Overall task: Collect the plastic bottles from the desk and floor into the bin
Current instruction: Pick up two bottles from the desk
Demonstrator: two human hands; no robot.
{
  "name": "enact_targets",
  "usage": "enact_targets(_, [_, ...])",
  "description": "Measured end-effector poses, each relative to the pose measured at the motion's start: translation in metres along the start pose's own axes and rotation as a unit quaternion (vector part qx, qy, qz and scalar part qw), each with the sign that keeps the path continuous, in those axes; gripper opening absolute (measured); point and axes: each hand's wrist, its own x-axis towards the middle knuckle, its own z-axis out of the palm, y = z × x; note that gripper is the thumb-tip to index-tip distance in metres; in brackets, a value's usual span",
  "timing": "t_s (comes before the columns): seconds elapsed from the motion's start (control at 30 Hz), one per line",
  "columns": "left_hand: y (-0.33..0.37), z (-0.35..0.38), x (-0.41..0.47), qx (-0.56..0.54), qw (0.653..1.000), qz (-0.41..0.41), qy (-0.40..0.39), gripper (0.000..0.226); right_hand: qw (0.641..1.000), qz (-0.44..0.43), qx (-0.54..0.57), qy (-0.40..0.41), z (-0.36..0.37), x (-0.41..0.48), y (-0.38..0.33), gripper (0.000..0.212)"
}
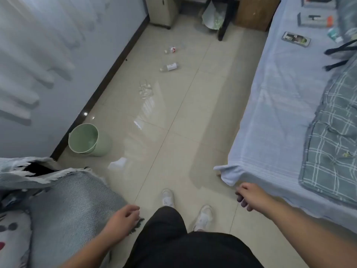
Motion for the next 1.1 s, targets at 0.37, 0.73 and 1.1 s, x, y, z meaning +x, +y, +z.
enact_targets(0.37, [0.028,-0.063,0.084,-0.025,0.999,-0.037,0.006,0.011,0.993,-0.086,-0.065,0.058,-0.013,0.058,-0.196,0.023])
enact_targets(0.73, [0.236,-0.163,0.218,0.029,0.996,0.071,-0.047,0.011,0.992,0.061,0.005,0.106,-0.04,0.064,-0.191,0.022])
enact_targets(1.1, [0.421,-0.196,0.302,-0.027,0.996,0.079,0.016,0.014,0.985,0.146,0.05,0.077,-0.118,0.151,-0.237,0.025])
